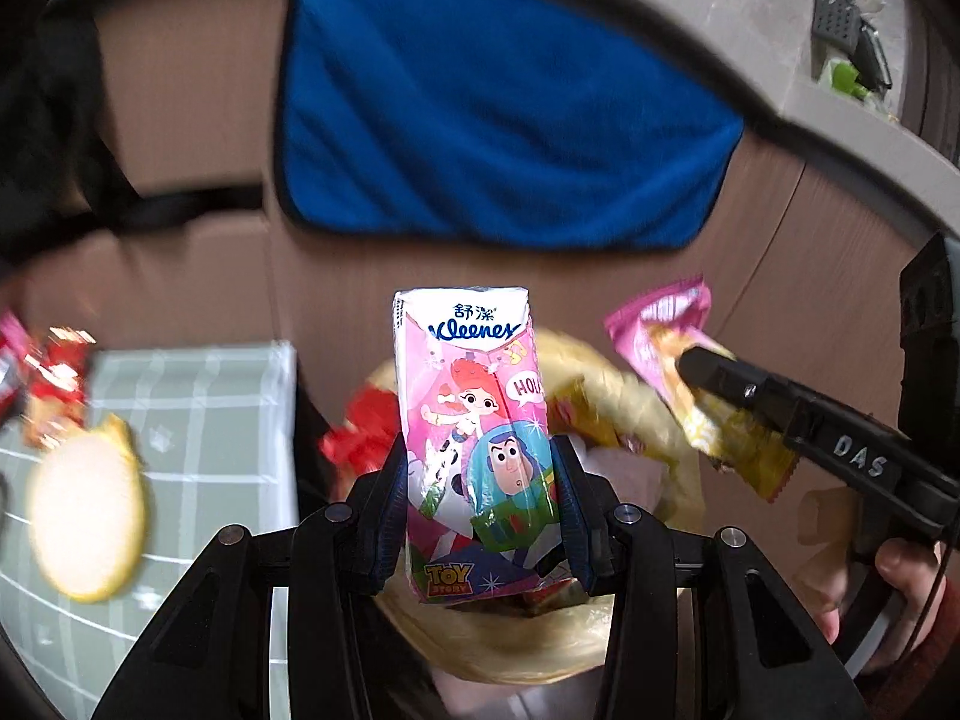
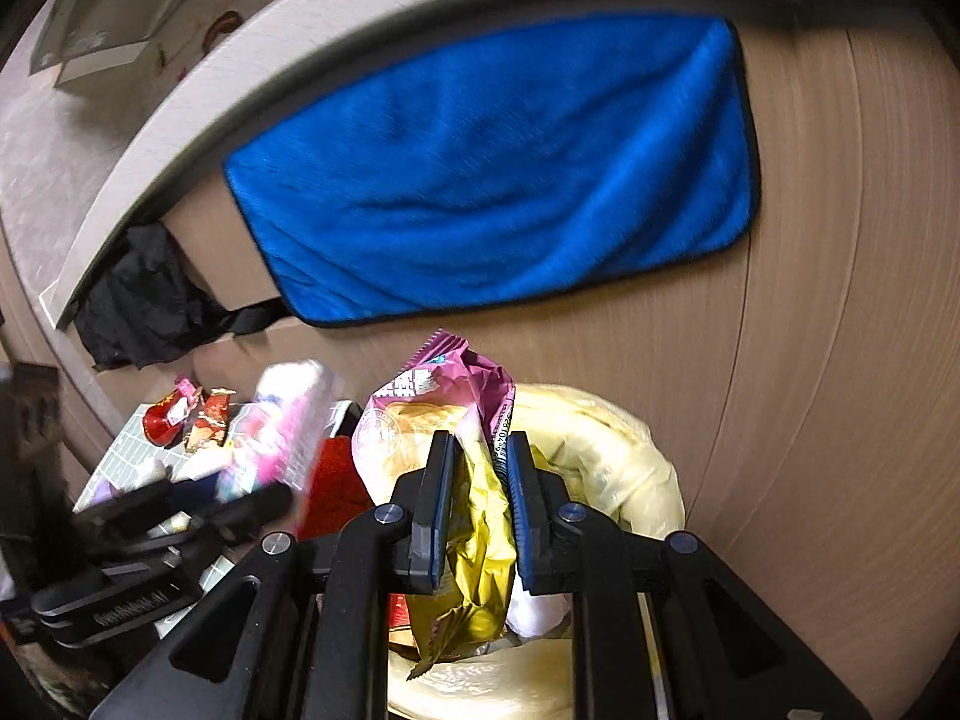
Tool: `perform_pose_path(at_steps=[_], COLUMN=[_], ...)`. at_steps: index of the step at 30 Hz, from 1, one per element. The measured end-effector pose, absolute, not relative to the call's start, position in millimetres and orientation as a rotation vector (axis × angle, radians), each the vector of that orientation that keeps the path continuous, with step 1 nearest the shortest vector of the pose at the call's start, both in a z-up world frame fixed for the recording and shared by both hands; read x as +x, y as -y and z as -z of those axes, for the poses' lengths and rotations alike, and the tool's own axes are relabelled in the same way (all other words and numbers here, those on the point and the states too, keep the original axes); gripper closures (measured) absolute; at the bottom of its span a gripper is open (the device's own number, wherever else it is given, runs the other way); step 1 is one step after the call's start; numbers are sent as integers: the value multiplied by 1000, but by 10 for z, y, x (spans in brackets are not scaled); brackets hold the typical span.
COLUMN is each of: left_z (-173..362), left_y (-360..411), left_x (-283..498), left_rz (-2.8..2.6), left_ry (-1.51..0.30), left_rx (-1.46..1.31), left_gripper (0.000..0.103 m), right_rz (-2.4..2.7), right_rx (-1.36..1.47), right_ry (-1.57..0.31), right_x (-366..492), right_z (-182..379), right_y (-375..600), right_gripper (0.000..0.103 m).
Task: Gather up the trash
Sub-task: 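Open both tools to drop the Kleenex pack and wrapper into the bag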
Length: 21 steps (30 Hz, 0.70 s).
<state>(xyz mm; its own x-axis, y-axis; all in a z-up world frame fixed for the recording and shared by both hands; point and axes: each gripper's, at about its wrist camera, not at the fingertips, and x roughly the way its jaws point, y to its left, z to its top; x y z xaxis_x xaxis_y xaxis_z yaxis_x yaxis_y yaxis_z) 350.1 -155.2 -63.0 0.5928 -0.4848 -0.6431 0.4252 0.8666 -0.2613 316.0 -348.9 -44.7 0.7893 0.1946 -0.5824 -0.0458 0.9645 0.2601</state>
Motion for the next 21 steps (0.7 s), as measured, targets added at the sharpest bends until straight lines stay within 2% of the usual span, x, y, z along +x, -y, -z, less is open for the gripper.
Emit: perform_pose_path(at_steps=[11, 17, 21], left_z=[1210, 898, 667], left_y=[1818, 1601, 1457], left_x=[3878, 3762, 3677], left_rz=[621, 641, 635], left_ry=[-982, -884, -825], left_rx=[-151, -194, -199], left_gripper=[57, 42, 37], right_rz=[-102, -91, -85], right_rx=[279, 280, 261], right_ry=[-712, -733, -746], right_x=[3356, 3377, 3383], right_z=[741, 837, 875], right_y=[3593, 3594, 3498], right_gripper=[86, 83, 65])
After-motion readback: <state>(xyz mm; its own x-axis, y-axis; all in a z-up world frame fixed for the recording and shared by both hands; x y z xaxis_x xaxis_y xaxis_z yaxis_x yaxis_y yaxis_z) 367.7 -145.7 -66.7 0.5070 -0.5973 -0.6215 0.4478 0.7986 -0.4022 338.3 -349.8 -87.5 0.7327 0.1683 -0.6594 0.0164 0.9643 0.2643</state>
